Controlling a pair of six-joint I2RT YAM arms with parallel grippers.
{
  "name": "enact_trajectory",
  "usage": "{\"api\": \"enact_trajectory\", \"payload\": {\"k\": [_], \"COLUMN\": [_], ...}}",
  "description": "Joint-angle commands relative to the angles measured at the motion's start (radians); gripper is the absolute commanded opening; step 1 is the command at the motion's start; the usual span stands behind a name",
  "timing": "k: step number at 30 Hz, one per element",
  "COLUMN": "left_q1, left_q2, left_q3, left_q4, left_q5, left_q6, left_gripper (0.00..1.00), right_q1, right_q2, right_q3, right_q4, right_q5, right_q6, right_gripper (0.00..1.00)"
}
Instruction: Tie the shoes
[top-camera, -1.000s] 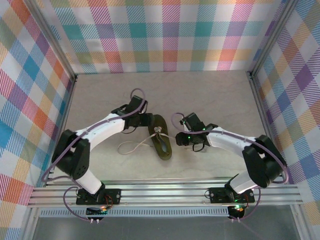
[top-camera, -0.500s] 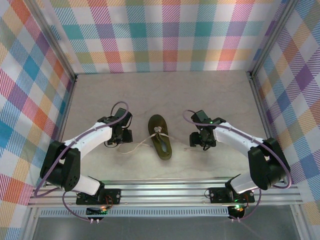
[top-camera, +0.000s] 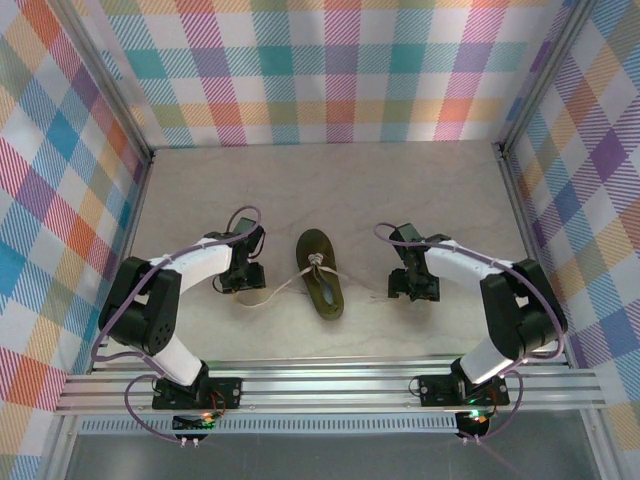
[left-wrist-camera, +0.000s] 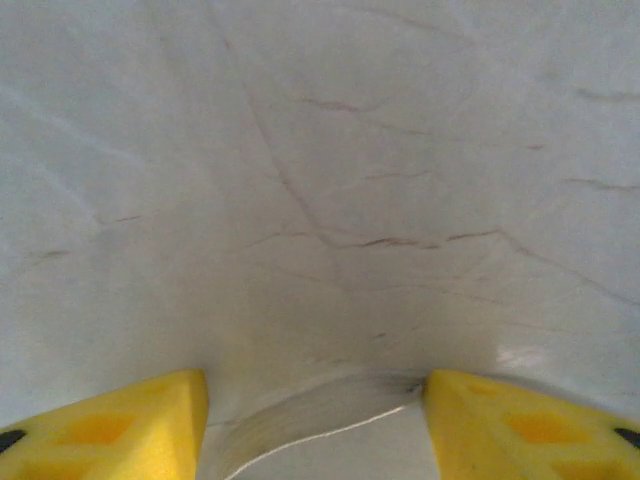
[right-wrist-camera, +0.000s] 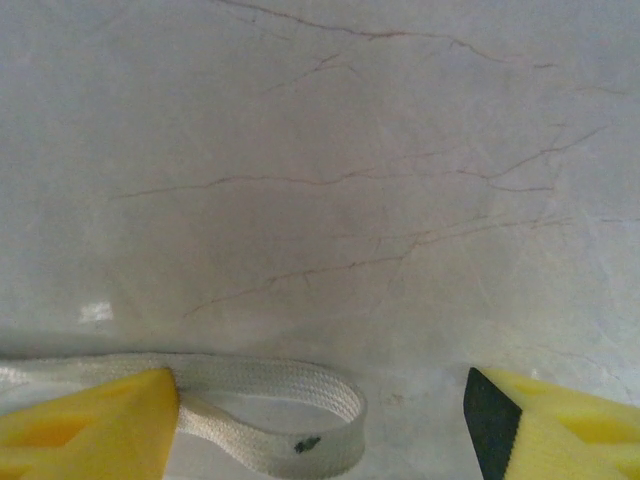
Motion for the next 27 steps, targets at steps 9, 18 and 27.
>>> {"api": "enact_trajectory", "payload": {"k": [9,18,27], "left_q1": [0.009,-0.012,-0.218], "left_q2": [-0.123,-0.155,0.125], "left_q3": [0.083,0.445,0.818], "left_q4": [-0.113,-0.197,-0.064], "left_q5": [0.0,0.018,0.135], "left_q6": [0.088,0.186,0.176], "left_gripper": [0.0,0.0,0.0], "right_q1": [-0.005,-0.005,0.0], "right_q2": [0.051,-0.088,-0.261], "right_q3": [0.005,-0.019,-0.012], "right_q4": [0.074,0.133,0.085], "right_q5": [-0.065,-0.08,-0.061], "right_q6": [-0.018,-0.056,-0.075], "right_gripper": [0.29,0.0,0.0]}}
